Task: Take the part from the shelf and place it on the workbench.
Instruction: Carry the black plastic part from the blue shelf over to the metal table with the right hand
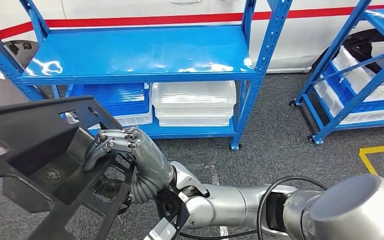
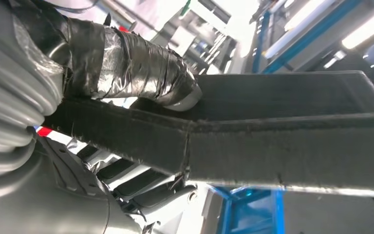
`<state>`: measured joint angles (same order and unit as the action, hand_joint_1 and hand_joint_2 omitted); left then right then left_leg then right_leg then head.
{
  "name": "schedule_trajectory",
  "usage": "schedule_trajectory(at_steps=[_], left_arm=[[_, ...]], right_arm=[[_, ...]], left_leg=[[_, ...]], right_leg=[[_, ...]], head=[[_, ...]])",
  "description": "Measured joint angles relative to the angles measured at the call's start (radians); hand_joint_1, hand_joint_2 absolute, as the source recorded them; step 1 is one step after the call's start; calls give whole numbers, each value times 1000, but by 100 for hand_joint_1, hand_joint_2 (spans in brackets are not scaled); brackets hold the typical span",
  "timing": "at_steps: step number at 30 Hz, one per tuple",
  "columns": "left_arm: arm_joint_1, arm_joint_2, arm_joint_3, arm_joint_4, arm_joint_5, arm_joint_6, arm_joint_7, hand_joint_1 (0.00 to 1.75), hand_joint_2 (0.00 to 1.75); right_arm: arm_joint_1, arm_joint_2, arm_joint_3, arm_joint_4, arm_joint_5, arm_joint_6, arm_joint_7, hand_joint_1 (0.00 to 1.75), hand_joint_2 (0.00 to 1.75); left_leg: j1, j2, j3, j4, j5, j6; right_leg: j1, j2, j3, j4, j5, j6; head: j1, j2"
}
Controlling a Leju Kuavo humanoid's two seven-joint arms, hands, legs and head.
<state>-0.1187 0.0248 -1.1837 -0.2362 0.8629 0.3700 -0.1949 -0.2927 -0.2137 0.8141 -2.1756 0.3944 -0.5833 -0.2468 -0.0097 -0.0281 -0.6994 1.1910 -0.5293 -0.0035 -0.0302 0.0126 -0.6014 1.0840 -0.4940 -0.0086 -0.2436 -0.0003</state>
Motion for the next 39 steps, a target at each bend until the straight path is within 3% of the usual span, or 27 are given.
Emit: schedule_trajectory(at_steps=[2,3,4,5,7,9,11,12,14,16,17,18,19,20,22,24,26,27,29,31,33,34,36,38,39], left_arm=[[-2,0,0,0,-1,0,0,0,175],[-2,-1,0,0,-1,0,0,0,175],[-1,-1,0,0,-2,0,0,0,175],[0,-1,0,0,-2,0,0,0,175],[-1,1,0,0,-3,1,0,0,175],[-4,3,0,0,-3,2,0,0,175],[-4,4,0,0,-3,2,0,0,175],[-2,4,0,0,-3,3,0,0,175],[0,4,0,0,-3,3,0,0,175],[-2,3,0,0,-2,3,0,0,175],[-3,3,0,0,-2,3,0,0,175],[-4,3,0,0,-2,3,0,0,175],[-4,3,0,0,-2,3,-1,0,175],[-3,3,0,0,-3,3,-1,0,175],[-2,2,0,0,-3,4,-2,0,175],[-2,2,0,0,-3,5,-3,0,175],[0,3,0,0,-2,6,-3,0,175],[3,4,0,0,-1,6,-3,0,175],[6,5,0,0,0,6,-4,0,175],[2,5,0,-1,-1,6,-4,0,175],[-2,4,-1,-1,-2,7,-4,0,175],[-1,4,-1,-1,-3,7,-4,0,175],[1,4,-1,-1,-3,9,-4,0,175],[0,7,-1,-1,-2,10,-4,0,175],[-2,8,-1,-1,-2,11,-4,0,175]], right_arm=[[0,0,0,0,0,0,0,175,175],[0,0,0,0,0,0,0,175,175],[0,0,0,0,0,0,0,175,175],[0,0,0,0,0,0,0,175,175],[0,0,0,0,0,0,-1,175,175],[-1,0,0,0,0,0,-1,175,175],[-1,0,0,0,0,0,-1,175,175],[-1,0,0,0,-1,0,-1,175,175],[-3,0,0,1,-1,0,-1,175,175],[-2,0,0,2,-1,0,-2,175,175],[-1,0,0,2,-1,0,-2,175,175],[0,0,0,3,-1,0,-2,175,175],[0,0,0,3,-1,0,-2,175,175],[0,0,0,4,-1,0,-2,175,175],[0,0,0,4,-1,0,-2,175,175],[0,0,0,5,1,0,-1,175,175],[0,0,0,5,3,0,0,175,175],[-1,0,0,5,3,0,0,175,175],[-3,0,0,5,4,1,0,175,175],[-2,0,0,5,6,1,2,175,175],[-2,0,0,5,7,2,4,175,175],[-2,0,0,5,7,2,5,175,175],[-3,0,0,5,7,2,6,175,175],[-3,0,0,5,7,2,7,175,175],[-3,0,0,5,7,2,7,175,175]], left_leg=[[5,20,-57,118,-46,-6],[6,22,-67,141,-46,-5],[5,23,-58,124,-28,-1],[3,27,-28,69,4,5],[-9,57,47,-71,57,22],[-22,82,87,-149,70,39],[-28,72,98,-169,73,47],[-25,63,108,-181,78,49],[-17,47,128,-205,87,55],[-12,29,133,-210,90,60],[-11,19,133,-208,89,61],[-11,7,132,-204,87,61],[-9,-6,132,-199,83,60],[-6,-20,132,-191,78,57],[0,-45,123,-161,61,44],[2,-66,104,-133,49,34],[3,-84,89,-126,49,29],[3,-80,86,-123,48,27],[2,-35,63,-81,25,17],[5,13,9,25,-26,5],[10,22,-46,122,-54,2],[11,22,-52,128,-45,4],[6,30,-8,33,23,18],[-10,73,56,-93,71,40],[-20,91,73,-129,77,49]], right_leg=[[4,-28,0,-2,-1,-2],[6,-40,0,-2,-2,-2],[7,-51,2,-2,-3,-3],[9,-61,4,-3,-4,-3],[11,-79,14,-9,-6,-3],[12,-95,24,-22,-5,2],[13,-110,33,-35,-3,9],[13,-106,38,-34,-6,13],[13,-67,23,12,-35,18],[13,-25,-38,134,-88,20],[13,-18,-73,196,-109,22],[12,-16,-95,231,-111,24],[11,-15,-100,230,-95,27],[8,-13,-86,190,-61,30],[-1,18,-36,67,-1,39],[-5,49,-11,9,10,37],[-4,43,-13,12,4,24],[-4,34,-13,11,4,19],[-7,13,-8,8,3,9],[-3,-10,-5,5,1,4],[1,-35,-4,5,-2,1],[4,-45,-2,5,-5,1],[9,-64,7,2,-10,0],[13,-83,21,-9,-12,1],[12,-92,25,-15,-12,4]], head=[[-1,0],[-1,0],[-1,0],[-1,0],[-1,0],[-1,0],[-1,0],[0,0],[-2,0],[-5,0],[-5,0],[-5,0],[-5,0],[-5,0],[-5,0],[-7,0],[-8,0],[-8,0],[-11,0],[-13,0],[-13,0],[-13,0],[-13,0],[-13,0],[-13,0]])
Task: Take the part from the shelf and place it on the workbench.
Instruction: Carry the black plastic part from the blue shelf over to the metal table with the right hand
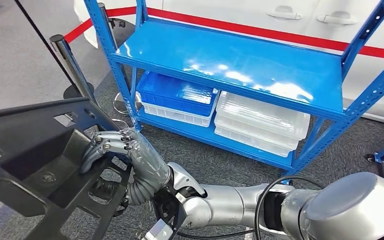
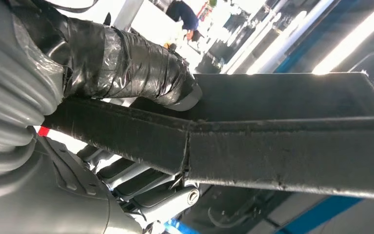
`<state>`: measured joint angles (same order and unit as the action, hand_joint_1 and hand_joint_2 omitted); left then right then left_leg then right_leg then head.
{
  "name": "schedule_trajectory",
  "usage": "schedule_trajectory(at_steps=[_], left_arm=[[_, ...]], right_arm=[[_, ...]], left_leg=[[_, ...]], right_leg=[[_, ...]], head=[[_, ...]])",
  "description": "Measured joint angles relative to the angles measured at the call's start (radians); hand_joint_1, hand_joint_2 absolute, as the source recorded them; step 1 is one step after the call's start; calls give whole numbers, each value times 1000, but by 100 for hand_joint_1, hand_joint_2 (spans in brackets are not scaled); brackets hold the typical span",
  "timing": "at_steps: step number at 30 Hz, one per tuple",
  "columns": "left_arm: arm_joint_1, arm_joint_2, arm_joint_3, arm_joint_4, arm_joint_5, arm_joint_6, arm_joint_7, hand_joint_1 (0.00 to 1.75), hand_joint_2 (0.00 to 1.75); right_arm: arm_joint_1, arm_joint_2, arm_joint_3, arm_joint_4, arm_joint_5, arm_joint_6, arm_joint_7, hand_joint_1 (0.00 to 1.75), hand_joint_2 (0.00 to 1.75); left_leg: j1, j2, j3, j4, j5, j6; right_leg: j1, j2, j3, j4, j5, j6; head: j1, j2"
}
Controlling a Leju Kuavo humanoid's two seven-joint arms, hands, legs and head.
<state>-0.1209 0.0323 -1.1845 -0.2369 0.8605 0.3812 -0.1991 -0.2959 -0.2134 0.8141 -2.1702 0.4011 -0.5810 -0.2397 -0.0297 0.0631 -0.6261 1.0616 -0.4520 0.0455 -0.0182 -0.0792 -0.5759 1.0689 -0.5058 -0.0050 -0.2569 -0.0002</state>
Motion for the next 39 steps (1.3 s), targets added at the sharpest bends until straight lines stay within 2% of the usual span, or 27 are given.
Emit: schedule_trajectory(at_steps=[1,3,5,7,8,9,10,11,12,14,15,16,19,20,22,24,26,27,28,29,31,33,34,35,36,37,39], left_arm=[[-2,1,0,0,0,1,0,0,175],[-2,1,0,0,0,3,0,0,175],[0,0,0,0,0,6,1,0,175],[-2,-2,0,0,-2,7,2,0,175],[-4,-2,0,0,-3,7,3,0,175],[-6,-2,0,0,-3,7,4,0,175],[-6,-2,0,0,-4,7,5,0,175],[-5,-3,0,0,-4,7,6,0,175],[-4,-4,0,0,-4,7,6,0,175],[-2,-4,0,0,-6,7,8,0,175],[-3,-4,0,0,-6,8,9,0,175],[-3,-3,0,0,-7,9,10,0,175],[1,-1,0,0,-7,10,10,0,175],[3,-1,0,0,-7,10,10,0,175],[3,-1,0,0,-7,10,10,0,175],[-2,-3,-1,-1,-8,10,10,0,175],[-3,-3,-1,-1,-9,10,10,0,175],[-2,-3,-1,-1,-10,9,10,0,175],[-1,-3,-1,-1,-10,9,10,0,175],[0,-2,-1,-1,-12,8,10,0,175],[-1,-1,-1,-1,-14,8,10,0,175],[-4,1,-1,-1,-16,7,10,0,175],[-4,2,-1,-1,-16,7,10,0,175],[-4,2,-1,-1,-16,7,10,0,175],[-2,2,-1,-1,-16,7,10,0,175],[-1,1,-1,-1,-16,7,11,0,175],[-3,-1,-1,-1,-16,7,11,0,175]], right_arm=[[0,0,0,0,-1,0,0,175,175],[-1,2,0,0,-6,1,-1,175,175],[-4,4,0,1,-11,3,-3,175,175],[-6,5,0,3,-16,5,-5,175,175],[-6,5,0,3,-17,5,-6,175,175],[-5,5,0,4,-19,6,-7,175,175],[-4,5,0,5,-20,6,-8,175,175],[-4,5,0,6,-21,7,-9,175,175],[-4,5,0,6,-22,7,-9,175,175],[-4,5,0,8,-23,8,-11,175,175],[-4,5,0,9,-24,9,-11,175,175],[-4,5,0,10,-24,10,-12,175,175],[-4,7,0,11,-25,11,-12,175,175],[-4,7,0,11,-25,11,-12,175,175],[-5,8,0,11,-25,11,-12,175,175],[-5,9,0,11,-25,12,-12,175,175],[-6,9,0,11,-25,12,-12,175,175],[-5,9,0,11,-26,13,-12,175,175],[-5,9,0,11,-26,13,-12,175,175],[-6,9,0,11,-27,13,-12,175,175],[-6,9,0,11,-30,13,-12,175,175],[-6,10,0,11,-34,13,-12,175,175],[-7,10,0,11,-36,13,-12,175,175],[-7,11,0,11,-37,14,-12,175,175],[-8,11,0,12,-37,14,-12,175,175],[-9,11,0,12,-38,14,-12,175,175],[-10,12,0,13,-39,14,-12,175,175]], left_leg=[[-8,10,7,-16,-4,6],[-10,-8,20,-42,3,13],[-2,-28,46,-74,13,18],[5,-47,61,-87,18,21],[6,-58,61,-84,16,23],[7,-71,60,-79,14,23],[8,-85,60,-74,10,22],[10,-99,60,-65,4,19],[14,-113,59,-52,-5,14],[22,-138,49,-15,-27,0],[24,-149,39,0,-36,-6],[24,-157,28,10,-41,-11],[26,-176,13,12,-40,-18],[25,-169,13,15,-42,-20],[23,-126,-2,51,-60,-28],[27,-83,-57,150,-104,-40],[31,-71,-121,254,-134,-46],[32,-69,-134,266,-125,-46],[31,-68,-128,241,-98,-43],[29,-63,-103,184,-59,-36],[17,-26,-42,52,1,-15],[4,2,-12,-11,11,-1],[1,-1,-10,-19,10,2],[5,-11,-1,-30,13,3],[8,-20,8,-43,17,4],[12,-30,19,-56,20,6],[16,-50,34,-69,23,12]], right_leg=[[-1,-10,4,-7,1,3],[-2,-23,14,-18,1,11],[-1,7,15,2,-16,17],[-3,53,-31,97,-60,19],[-3,63,-67,160,-83,21],[-4,67,-97,209,-92,24],[-5,70,-117,232,-86,27],[-7,72,-118,216,-60,30],[-10,78,-101,165,-20,35],[-17,114,-59,64,23,43],[-19,131,-47,37,26,41],[-18,141,-45,35,17,36],[-16,125,-47,35,15,16],[-18,118,-45,33,15,11],[-22,102,-38,28,13,5],[-20,82,-33,25,10,2],[-19,60,-30,23,6,1],[-19,50,-28,23,3,1],[-18,40,-24,23,0,1],[-16,31,-19,21,-3,1],[-12,12,-3,9,-7,3],[-9,-5,9,-6,-8,11],[-6,-14,14,-13,-7,16],[-5,-19,19,-17,-9,21],[-5,-12,25,-17,-12,25],[-4,5,21,-1,-23,27],[-4,51,-26,95,-66,28]], head=[[0,0],[-1,0],[-1,0],[-3,0],[-4,0],[-4,0],[-4,0],[-4,0],[-4,0],[-4,0],[-5,0],[-6,0],[-8,0],[-8,0],[-11,0],[-13,0],[-13,0],[-13,0],[-14,0],[-14,0],[-14,0],[-14,0],[-15,0],[-15,0],[-14,0],[-14,0],[-16,0]])
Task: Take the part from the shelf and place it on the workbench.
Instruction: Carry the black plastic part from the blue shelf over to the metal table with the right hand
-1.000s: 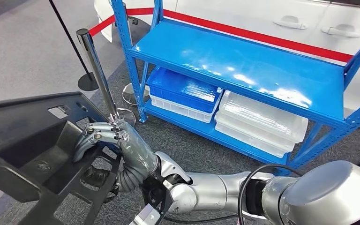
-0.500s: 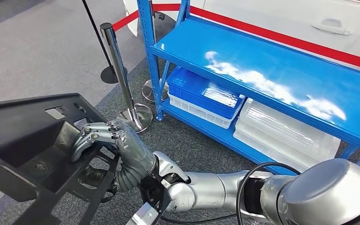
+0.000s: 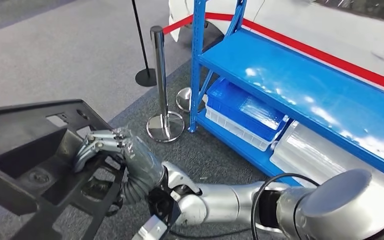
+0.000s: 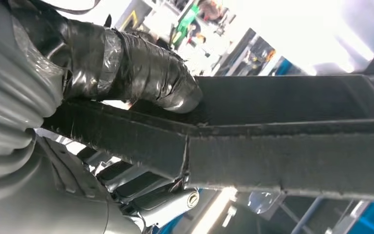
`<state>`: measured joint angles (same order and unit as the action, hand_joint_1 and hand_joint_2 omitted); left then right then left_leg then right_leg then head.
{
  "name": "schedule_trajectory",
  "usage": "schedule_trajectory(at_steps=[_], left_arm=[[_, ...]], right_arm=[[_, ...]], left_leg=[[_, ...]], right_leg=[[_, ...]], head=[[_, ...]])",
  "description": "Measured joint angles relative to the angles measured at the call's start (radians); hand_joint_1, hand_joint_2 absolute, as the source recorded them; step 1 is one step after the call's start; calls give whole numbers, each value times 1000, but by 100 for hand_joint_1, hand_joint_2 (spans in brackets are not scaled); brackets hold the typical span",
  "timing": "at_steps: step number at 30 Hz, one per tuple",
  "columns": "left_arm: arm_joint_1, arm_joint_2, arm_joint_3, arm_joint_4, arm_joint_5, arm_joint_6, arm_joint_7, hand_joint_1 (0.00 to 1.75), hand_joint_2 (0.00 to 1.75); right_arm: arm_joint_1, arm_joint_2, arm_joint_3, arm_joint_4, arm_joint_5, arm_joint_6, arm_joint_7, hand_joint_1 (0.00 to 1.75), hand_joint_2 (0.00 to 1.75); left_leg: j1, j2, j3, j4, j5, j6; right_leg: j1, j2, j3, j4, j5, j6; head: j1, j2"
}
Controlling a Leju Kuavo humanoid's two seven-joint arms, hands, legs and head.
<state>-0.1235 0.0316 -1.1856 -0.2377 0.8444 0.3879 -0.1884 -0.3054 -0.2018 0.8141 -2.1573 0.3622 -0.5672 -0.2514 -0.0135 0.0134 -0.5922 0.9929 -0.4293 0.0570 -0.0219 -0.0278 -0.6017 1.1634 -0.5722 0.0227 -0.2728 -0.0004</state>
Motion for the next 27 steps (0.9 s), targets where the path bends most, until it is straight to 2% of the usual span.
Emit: schedule_trajectory(at_steps=[1,2,3,4,5,6,7,8,9,11,12,14,16,17,18,19,20,22,23,25,27], left_arm=[[-2,0,0,0,0,0,0,0,175],[-4,0,0,0,0,0,0,0,175],[-4,0,0,0,0,0,0,0,175],[-4,0,0,0,0,0,0,0,175],[-2,-1,0,0,0,0,0,0,175],[-1,-1,0,0,0,0,0,0,175],[0,-1,0,0,0,0,1,0,175],[0,-1,0,0,0,0,1,0,175],[0,-1,0,0,0,0,2,0,175],[2,0,0,0,-1,0,3,0,175],[4,1,0,0,-1,0,4,0,175],[5,2,-1,0,-3,0,6,0,175],[1,1,-1,0,-5,0,8,0,175],[0,0,-2,0,-5,0,8,0,175],[-1,0,-4,0,-5,0,9,0,175],[1,0,-5,0,-5,0,10,0,175],[2,0,-5,0,-4,0,11,0,175],[3,2,-5,0,-4,0,12,0,175],[2,3,-5,0,-4,0,11,0,175],[-1,4,-6,0,-4,0,11,0,175],[1,4,-6,0,-3,0,11,0,175]], right_arm=[[0,0,0,0,-1,0,0,175,175],[2,0,0,1,-1,0,0,175,175],[2,0,0,1,-2,0,0,175,175],[2,0,0,2,-2,0,0,175,175],[2,0,0,2,-2,0,0,175,175],[2,0,0,3,-2,0,0,175,175],[2,0,0,3,-3,0,-1,175,175],[3,0,0,4,-4,0,-1,175,175],[3,1,0,4,-6,0,-2,175,175],[3,2,0,5,-11,0,-4,175,175],[3,2,0,6,-14,1,-5,175,175],[2,3,0,6,-17,1,-6,175,175],[3,4,0,6,-18,1,-8,175,175],[3,4,0,7,-18,1,-8,175,175],[3,4,0,8,-18,1,-9,175,175],[3,5,0,9,-19,1,-10,175,175],[3,5,0,10,-19,1,-11,175,175],[3,5,0,10,-19,1,-12,175,175],[3,5,0,10,-20,1,-13,175,175],[3,5,0,11,-20,1,-13,175,175],[2,5,0,11,-21,1,-13,175,175]], left_leg=[[0,-11,1,1,-2,4],[0,-24,1,4,-5,5],[1,-37,2,8,-9,6],[2,-51,4,14,-14,4],[4,-66,5,23,-21,0],[6,-78,4,35,-30,-5],[7,-91,-2,52,-41,-12],[8,-102,-9,65,-48,-18],[9,-112,-17,73,-52,-23],[11,-129,-26,75,-53,-30],[11,-125,-28,77,-54,-34],[11,-82,-52,127,-79,-46],[15,-34,-115,239,-124,-59],[18,-26,-150,294,-139,-63],[21,-22,-172,325,-139,-64],[22,-20,-176,321,-121,-64],[22,-16,-160,278,-86,-60],[14,12,-98,144,-16,-44],[7,29,-73,91,2,-36],[-4,44,-55,52,3,-27],[-2,25,-47,35,7,-21]], right_leg=[[1,13,-39,66,-25,0],[1,18,-74,120,-38,2],[1,21,-96,144,-32,5],[-1,23,-101,133,-8,8],[-3,28,-88,87,32,12],[-7,42,-66,30,67,15],[-12,63,-45,-24,89,17],[-15,80,-31,-56,97,15],[-15,92,-26,-68,91,11],[-15,82,-24,-71,87,-3],[-16,73,-20,-74,87,-9],[-19,52,-9,-83,86,-18],[-17,29,1,-88,81,-23],[-17,17,5,-89,78,-24],[-17,6,8,-89,75,-25],[-17,-4,13,-89,71,-24],[-16,-13,19,-90,67,-24],[-14,-31,35,-94,59,-20],[-13,-39,42,-99,56,-17],[-9,-55,51,-112,54,-8],[-6,-64,62,-122,52,3]], head=[[-2,0],[-2,0],[-2,0],[-2,0],[-2,0],[-2,0],[-3,0],[-5,0],[-7,0],[-10,0],[-10,0],[-13,0],[-16,0],[-16,0],[-17,0],[-17,0],[-17,0],[-17,0],[-18,0],[-20,0],[-20,0]])
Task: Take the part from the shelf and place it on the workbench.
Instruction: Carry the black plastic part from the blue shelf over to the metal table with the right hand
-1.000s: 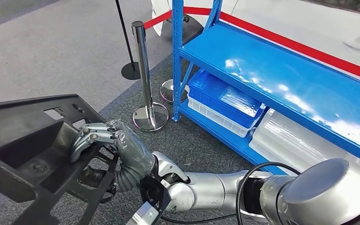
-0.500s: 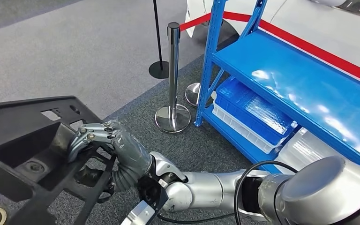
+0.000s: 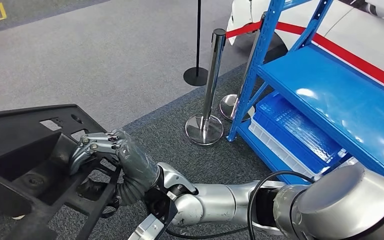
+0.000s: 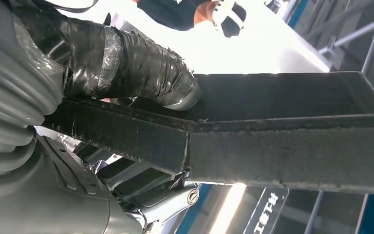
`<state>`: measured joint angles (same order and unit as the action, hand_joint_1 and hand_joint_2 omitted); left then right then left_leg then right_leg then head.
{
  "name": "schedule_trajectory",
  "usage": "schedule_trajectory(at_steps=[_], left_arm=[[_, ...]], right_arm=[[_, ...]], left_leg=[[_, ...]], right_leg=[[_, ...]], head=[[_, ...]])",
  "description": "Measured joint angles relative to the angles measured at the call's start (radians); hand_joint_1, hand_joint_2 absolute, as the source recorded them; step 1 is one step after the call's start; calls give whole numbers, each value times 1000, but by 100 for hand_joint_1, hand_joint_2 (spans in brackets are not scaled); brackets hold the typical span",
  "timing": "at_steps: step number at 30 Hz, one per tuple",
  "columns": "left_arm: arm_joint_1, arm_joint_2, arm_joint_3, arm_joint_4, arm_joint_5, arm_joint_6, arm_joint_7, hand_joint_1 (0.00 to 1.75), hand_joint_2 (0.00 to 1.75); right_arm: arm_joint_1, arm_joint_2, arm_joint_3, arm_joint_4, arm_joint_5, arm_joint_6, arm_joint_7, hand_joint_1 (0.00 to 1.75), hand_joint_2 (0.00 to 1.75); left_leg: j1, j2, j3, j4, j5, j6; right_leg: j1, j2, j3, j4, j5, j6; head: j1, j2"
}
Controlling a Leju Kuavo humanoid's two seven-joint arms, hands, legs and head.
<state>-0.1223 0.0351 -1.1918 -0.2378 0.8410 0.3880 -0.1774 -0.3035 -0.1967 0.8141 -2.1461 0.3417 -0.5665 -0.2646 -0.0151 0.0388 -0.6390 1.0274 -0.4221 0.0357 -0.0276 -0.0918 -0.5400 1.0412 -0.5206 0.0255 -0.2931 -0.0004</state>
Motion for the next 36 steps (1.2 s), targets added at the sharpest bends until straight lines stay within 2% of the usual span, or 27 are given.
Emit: schedule_trajectory(at_steps=[2,4,5,6,7,8,9,11,13,14,15,17,19,21,22,23,24,26,27,28,30,31,32,33,34,36], left_arm=[[2,-2,0,0,1,0,0,0,175],[1,-3,-1,0,1,0,0,0,175],[-1,-4,-1,0,1,0,0,0,175],[-2,-4,-1,0,1,0,0,0,175],[-2,-3,-1,0,1,0,0,0,175],[-2,-4,-1,0,1,0,0,0,175],[-1,-4,-1,0,1,-1,1,0,175],[1,-4,-1,0,0,-1,1,0,175],[1,-5,-1,0,-1,-1,2,0,175],[2,-4,-1,0,-1,-1,2,0,175],[4,-3,-1,0,-1,-1,2,0,175],[6,-1,-1,0,-2,-1,2,0,175],[3,0,-2,0,-2,0,3,0,175],[1,-1,-2,0,-2,0,4,0,175],[1,-1,-3,0,-2,0,5,0,175],[2,-1,-4,0,-2,0,6,0,175],[4,-1,-4,0,-2,1,5,0,175],[4,1,-4,0,2,5,1,0,175],[3,2,-4,0,7,9,-4,0,175],[2,4,-4,0,15,13,-8,0,175],[4,6,-4,0,36,21,-16,0,175],[7,7,-4,0,48,25,-18,0,175],[10,7,-3,0,58,28,-20,0,175],[11,7,-1,0,67,32,-21,0,175],[11,7,1,0,77,37,-24,0,175],[8,7,10,0,104,46,-39,0,175]], right_arm=[[-1,0,0,0,-2,0,0,175,175],[2,0,0,1,-6,-1,-2,175,175],[3,0,0,1,-10,-1,-3,175,175],[5,0,0,2,-13,-1,-4,175,175],[6,0,0,2,-16,-1,-6,175,175],[6,0,0,3,-20,-1,-8,175,175],[6,0,0,3,-24,-1,-10,175,175],[7,0,0,4,-36,-1,-16,175,175],[8,0,0,5,-50,0,-23,175,175],[8,0,0,6,-58,0,-26,175,175],[8,0,0,6,-65,1,-29,175,175],[8,2,0,6,-79,2,-36,175,175],[10,3,0,6,-91,4,-43,175,175],[11,3,0,6,-102,8,-48,175,175],[12,3,0,6,-106,10,-51,175,175],[12,3,0,7,-111,11,-54,175,175],[12,3,0,7,-115,12,-57,175,175],[12,4,0,8,-129,13,-68,175,175],[12,5,0,9,-138,14,-77,175,175],[13,6,0,10,-149,15,-85,175,175],[13,8,0,14,-167,19,-100,175,175],[12,10,0,16,-174,22,-105,175,175],[12,12,0,18,-180,25,-111,175,175],[12,13,0,19,-190,28,-118,175,175],[13,14,0,21,-200,32,-126,175,175],[22,15,0,24,-223,38,-142,175,175]], left_leg=[[8,-18,17,-22,6,8],[10,-37,26,-30,6,17],[8,-48,27,-28,4,20],[7,-60,27,-25,1,22],[7,-74,28,-20,-3,22],[8,-88,29,-14,-8,21],[9,-102,29,-5,-14,17],[10,-127,23,20,-30,7],[12,-146,11,36,-38,-5],[13,-155,4,38,-38,-10],[15,-155,2,37,-38,-14],[12,-114,-12,65,-54,-24],[14,-61,-59,159,-99,-37],[21,-47,-123,268,-136,-46],[23,-46,-137,287,-131,-48],[25,-44,-132,270,-108,-47],[25,-40,-107,216,-72,-43],[15,-10,-42,86,-16,-30],[9,3,-22,45,-5,-23],[3,10,-13,27,-6,-17],[-1,-3,-8,16,-6,-7],[2,-12,0,5,-4,-3],[6,-21,12,-8,-1,1],[10,-30,23,-20,2,6],[13,-40,30,-26,2,10],[12,-62,33,-26,-2,18]], right_leg=[[2,31,-9,33,-22,5],[2,72,-69,146,-73,3],[3,81,-109,212,-95,3],[3,85,-140,258,-101,4],[3,87,-156,269,-88,5],[2,89,-153,242,-56,6],[0,96,-134,186,-14,8],[-6,133,-91,80,33,7],[-5,156,-76,46,31,1],[-4,150,-74,43,31,-5],[-4,140,-72,41,32,-11],[-8,120,-63,36,31,-22],[-9,99,-55,33,27,-29],[-8,75,-49,32,20,-32],[-8,63,-46,32,16,-31],[-8,53,-41,32,12,-30],[-8,44,-34,32,8,-29],[-6,25,-20,29,-2,-23],[-5,17,-15,25,-4,-19],[-4,9,-11,20,-6,-14],[-1,-4,2,4,-6,-3],[0,-1,9,1,-9,3],[0,14,10,10,-18,6],[1,35,-2,40,-35,8],[1,59,-31,96,-59,7],[3,83,-110,225,-101,5]], head=[[0,0],[-1,0],[-2,0],[-2,0],[-3,0],[-3,0],[-3,0],[-6,0],[-11,0],[-14,0],[-14,0],[-20,0],[-26,0],[-29,0],[-31,0],[-33,0],[-35,0],[-42,0],[-47,0],[-52,0],[-59,0],[-60,0],[-64,0],[-67,0],[-69,0],[-73,0]])
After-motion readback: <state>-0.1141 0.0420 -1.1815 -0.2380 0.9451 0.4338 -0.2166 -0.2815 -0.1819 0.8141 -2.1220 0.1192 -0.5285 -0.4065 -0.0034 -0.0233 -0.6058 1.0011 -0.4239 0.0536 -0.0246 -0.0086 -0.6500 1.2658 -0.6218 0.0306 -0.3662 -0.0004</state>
